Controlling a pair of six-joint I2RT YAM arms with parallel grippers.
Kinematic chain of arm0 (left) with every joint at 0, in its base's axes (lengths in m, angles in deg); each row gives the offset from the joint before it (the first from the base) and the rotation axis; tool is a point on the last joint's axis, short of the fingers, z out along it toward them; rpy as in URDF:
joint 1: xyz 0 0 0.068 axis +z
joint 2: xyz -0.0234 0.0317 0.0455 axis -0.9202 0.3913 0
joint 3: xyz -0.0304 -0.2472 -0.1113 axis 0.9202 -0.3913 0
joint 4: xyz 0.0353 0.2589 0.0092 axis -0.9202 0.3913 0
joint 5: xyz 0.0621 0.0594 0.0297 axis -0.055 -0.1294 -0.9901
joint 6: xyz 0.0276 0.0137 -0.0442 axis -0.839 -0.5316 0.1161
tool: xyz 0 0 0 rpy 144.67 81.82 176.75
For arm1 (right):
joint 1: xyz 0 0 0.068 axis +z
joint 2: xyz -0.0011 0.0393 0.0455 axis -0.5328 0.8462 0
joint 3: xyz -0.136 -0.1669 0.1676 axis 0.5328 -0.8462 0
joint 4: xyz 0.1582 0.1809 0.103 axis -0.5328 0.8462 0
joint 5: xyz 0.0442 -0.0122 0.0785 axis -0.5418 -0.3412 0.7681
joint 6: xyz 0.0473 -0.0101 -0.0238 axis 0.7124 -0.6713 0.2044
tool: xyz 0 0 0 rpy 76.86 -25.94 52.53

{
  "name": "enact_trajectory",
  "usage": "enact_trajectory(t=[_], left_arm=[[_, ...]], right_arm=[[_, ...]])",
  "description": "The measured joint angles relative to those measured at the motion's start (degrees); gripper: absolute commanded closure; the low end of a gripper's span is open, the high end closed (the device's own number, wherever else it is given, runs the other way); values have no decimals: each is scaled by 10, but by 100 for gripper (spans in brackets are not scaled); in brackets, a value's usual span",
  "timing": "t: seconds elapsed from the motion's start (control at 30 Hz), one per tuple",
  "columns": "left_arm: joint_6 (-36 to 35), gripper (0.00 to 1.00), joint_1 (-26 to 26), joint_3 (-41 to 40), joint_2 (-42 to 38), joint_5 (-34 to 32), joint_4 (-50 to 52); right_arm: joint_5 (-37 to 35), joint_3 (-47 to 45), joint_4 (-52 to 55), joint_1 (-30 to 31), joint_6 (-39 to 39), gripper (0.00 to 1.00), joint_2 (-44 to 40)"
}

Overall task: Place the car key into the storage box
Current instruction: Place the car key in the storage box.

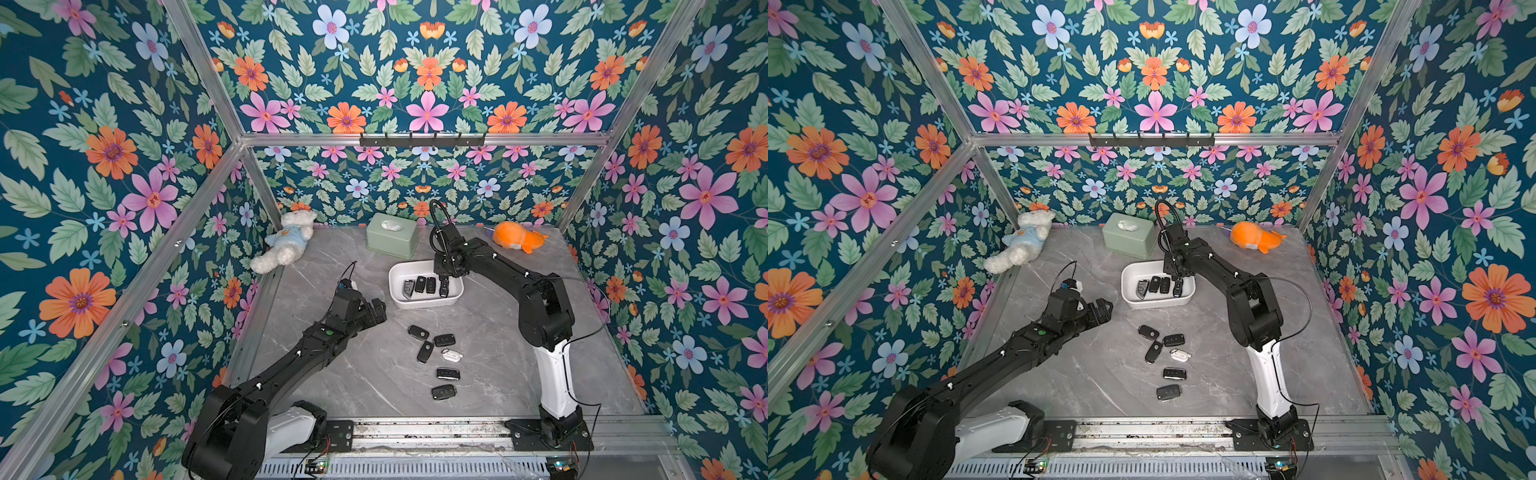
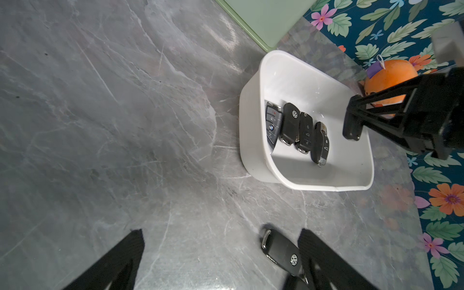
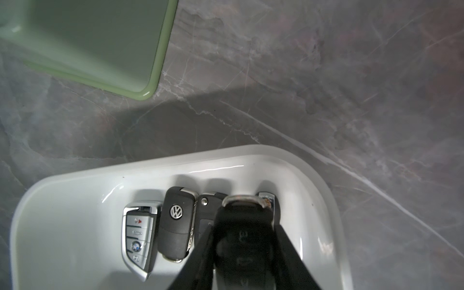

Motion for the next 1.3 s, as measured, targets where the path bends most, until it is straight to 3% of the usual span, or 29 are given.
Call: enact_trajectory(t=[0.43, 0.87, 1.07, 1.3], left_arm=[[-2, 1, 1, 1, -5, -2, 11], [-15, 1, 1, 9, -3, -2, 32], [-16, 1, 1, 20, -2, -1, 36], [16, 2, -4, 22, 4, 19, 35]], right_arm=[[3, 32, 21, 5, -12, 68, 49], [4, 51, 31, 5, -11, 48, 47], [13, 28, 13, 6, -11, 46, -24], [28, -173, -102, 6, 3, 32, -196]])
